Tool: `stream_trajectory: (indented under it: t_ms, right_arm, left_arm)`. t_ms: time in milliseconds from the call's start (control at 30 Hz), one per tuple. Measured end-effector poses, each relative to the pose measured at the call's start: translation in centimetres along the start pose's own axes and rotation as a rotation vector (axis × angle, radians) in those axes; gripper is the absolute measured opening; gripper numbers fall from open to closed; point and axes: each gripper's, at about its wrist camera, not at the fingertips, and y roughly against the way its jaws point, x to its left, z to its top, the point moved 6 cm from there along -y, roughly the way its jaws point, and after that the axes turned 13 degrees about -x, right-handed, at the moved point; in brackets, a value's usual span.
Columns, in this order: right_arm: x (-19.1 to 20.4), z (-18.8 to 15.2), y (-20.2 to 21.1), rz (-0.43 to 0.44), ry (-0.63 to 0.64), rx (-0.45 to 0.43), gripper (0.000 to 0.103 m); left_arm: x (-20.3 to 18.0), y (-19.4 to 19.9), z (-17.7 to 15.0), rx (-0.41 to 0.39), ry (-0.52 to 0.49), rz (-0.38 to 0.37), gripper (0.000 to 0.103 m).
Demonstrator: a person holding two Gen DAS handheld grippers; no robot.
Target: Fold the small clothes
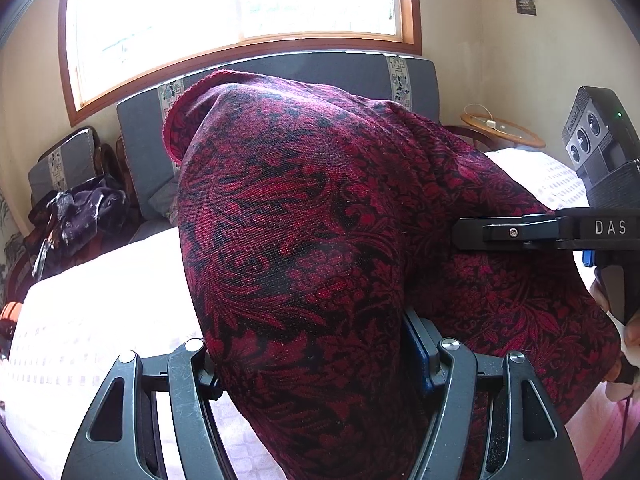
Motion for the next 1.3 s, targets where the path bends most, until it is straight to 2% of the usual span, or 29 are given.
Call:
stream_trajectory:
  t_ms: [300, 700, 867, 1067, 1200, 1300]
  right_arm:
    - [-0.3, -0.4, -1.6, -0.025, 0.007, 0.025, 0.039]
    - [-0.5, -0.7, -2.5, -0.045, 0.020, 0.042, 0.039]
    - [-0.4, -0.9, -2.7, -0.066, 0.044, 0.030, 0.042]
    - [0.2, -1.4, -2.7, -0.115, 0.098, 0.008, 0.051]
    - [0.4, -1.6, -2.8, -0.143, 0.106, -0.006, 0.063]
    - [0.3, -1.7, -2.7, -0.164, 0.101, -0.007, 0.076]
  left_arm:
    - [0.9, -0.9, -1.3, 0.016, 0.042, -0.008, 0.069]
    - [1.0, -1.2, -1.8, 0.018, 0.052, -0.002, 0.076]
    - [0.9, -1.1, -1.8, 0.019, 0.050, 0.015, 0.080]
    - [1.1, -1.0, -1.8, 0.016, 0.049, 0.043, 0.087]
    - [1.3, -0.9, -1.8, 0.011, 0.038, 0.086, 0.094]
    - [1.5, -0.7, -1.8, 0.005, 0.034, 0.111, 0.098]
